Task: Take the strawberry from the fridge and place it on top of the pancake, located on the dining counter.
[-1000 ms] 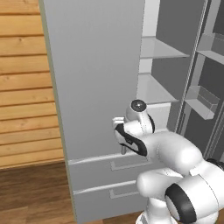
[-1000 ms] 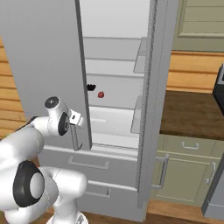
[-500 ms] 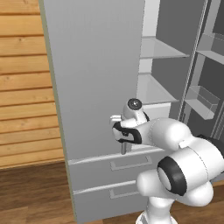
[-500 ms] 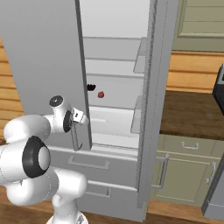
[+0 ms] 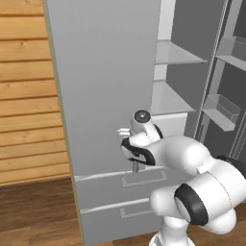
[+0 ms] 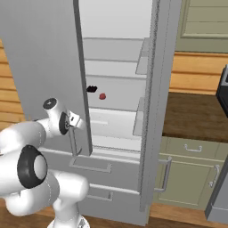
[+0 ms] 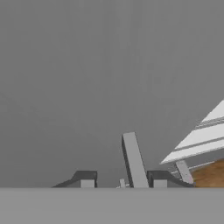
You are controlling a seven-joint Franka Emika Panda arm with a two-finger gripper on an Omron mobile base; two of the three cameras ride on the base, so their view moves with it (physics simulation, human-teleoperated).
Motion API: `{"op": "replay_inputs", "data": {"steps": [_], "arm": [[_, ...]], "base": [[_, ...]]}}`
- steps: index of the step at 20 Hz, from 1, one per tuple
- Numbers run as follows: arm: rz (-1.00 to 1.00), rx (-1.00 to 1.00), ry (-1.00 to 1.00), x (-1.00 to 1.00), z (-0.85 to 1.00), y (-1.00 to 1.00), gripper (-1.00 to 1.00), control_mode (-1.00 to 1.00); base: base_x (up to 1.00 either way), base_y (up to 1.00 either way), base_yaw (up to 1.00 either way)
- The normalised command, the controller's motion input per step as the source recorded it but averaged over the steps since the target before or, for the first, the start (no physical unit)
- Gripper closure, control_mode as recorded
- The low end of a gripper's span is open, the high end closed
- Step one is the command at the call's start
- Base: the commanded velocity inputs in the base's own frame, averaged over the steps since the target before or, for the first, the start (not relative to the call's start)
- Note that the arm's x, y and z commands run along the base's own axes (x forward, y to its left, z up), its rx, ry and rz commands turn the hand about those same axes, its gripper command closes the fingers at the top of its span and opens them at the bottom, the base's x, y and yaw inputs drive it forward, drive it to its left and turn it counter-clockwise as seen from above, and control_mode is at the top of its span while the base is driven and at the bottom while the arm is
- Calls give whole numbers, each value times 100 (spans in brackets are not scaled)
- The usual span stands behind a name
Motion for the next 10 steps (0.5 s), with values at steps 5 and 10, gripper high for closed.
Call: {"op": "replay_inputs", "data": {"steps": [5,10], "arm": [[-21,0,2,-56,-19,42,100,-100],[-21,0,0,-78,-22,45,100,-100]], "base": [[0,0,0],[0,0,0]]}}
